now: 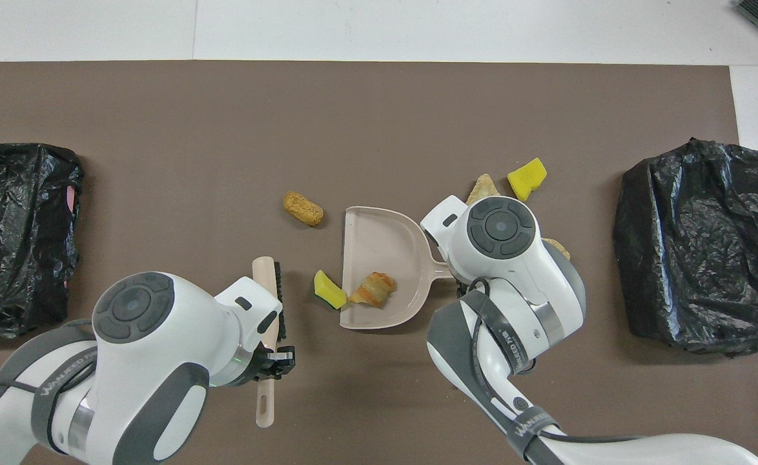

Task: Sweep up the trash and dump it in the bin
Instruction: 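Sweep the yellow sponge piece into the dustpan with the left gripper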

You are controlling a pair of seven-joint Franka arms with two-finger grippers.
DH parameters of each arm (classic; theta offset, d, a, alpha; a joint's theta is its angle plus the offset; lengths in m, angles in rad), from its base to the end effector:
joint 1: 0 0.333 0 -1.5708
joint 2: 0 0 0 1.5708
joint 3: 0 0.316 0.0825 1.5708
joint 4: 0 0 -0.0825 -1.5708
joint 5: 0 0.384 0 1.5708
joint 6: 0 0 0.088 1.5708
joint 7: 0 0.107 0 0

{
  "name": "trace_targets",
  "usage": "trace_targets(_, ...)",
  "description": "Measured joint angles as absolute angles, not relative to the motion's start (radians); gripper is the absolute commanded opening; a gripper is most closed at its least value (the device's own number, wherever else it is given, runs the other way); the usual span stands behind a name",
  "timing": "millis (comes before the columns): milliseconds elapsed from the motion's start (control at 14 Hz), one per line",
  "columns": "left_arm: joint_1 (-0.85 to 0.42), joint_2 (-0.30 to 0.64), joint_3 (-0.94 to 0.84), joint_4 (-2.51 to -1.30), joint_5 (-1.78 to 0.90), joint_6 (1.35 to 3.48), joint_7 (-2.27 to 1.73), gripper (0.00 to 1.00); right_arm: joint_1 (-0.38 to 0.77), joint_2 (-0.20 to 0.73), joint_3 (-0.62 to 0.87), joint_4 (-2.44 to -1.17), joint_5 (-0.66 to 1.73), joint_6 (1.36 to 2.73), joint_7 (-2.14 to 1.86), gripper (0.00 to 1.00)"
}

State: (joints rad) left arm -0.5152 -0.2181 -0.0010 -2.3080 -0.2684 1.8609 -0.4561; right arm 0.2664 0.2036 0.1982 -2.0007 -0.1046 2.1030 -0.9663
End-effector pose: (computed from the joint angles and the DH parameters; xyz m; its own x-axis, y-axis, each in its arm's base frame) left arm 0.3806 -0.2396 0.4187 0.9493 0.0280 -0.3131 0.0631 -0.9927 0.1026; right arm 0.5219 0.2526 0.3519 0.0815 0.9924 -0.0921 0.9947 -0.0868 -0.0547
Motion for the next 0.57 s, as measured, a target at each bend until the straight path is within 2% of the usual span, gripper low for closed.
trace_targets(214, -0.539, -0.173, -0.016, -2.313, -0.269, 1.922, -0.424, 0.0, 0.266, 0.204, 0.198, -2.001, -0.105, 2.103, -0.966, 0.0)
trace_targets(571, -0.705, -0.158, -0.035, -2.306, -0.286, 1.991, -0.447, 0.0, 0.266, 0.204, 0.198, -2.001, -0.105, 2.103, -0.966, 0.0)
